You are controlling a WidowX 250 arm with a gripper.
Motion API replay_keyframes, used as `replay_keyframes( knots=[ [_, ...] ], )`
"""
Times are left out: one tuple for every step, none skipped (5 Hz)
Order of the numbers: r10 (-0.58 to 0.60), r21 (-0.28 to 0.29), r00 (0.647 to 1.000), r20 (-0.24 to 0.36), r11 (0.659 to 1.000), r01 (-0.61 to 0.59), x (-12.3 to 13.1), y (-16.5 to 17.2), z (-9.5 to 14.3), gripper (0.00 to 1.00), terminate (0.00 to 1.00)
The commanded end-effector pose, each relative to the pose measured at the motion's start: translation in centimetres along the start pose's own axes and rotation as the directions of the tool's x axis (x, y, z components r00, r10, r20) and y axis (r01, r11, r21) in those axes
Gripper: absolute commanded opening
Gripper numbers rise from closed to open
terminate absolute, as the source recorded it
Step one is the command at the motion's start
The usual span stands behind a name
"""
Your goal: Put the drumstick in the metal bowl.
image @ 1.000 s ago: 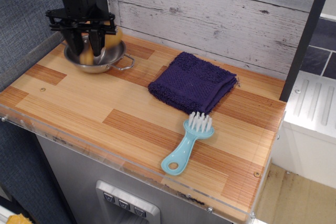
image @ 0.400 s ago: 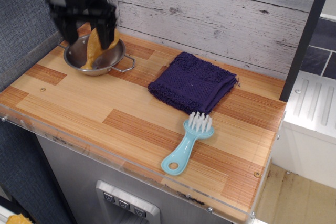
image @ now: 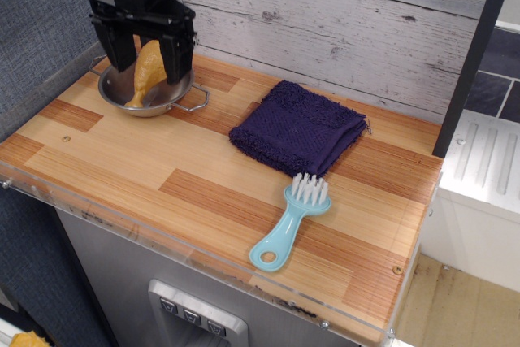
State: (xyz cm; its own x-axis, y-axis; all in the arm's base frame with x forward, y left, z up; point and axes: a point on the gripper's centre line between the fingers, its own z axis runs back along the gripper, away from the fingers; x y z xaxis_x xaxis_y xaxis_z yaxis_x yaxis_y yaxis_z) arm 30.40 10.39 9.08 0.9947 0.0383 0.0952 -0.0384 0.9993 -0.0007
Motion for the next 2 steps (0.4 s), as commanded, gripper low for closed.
replay_keyframes(
  knots=[
    [-0.007,0.015,0.999,0.033,1.0,0.006,-0.82,0.09,1.6,1.0,0.0],
    [-0.007,0.015,0.999,0.033,1.0,0.006,-0.82,0.09,1.6,1.0,1.0]
  ],
)
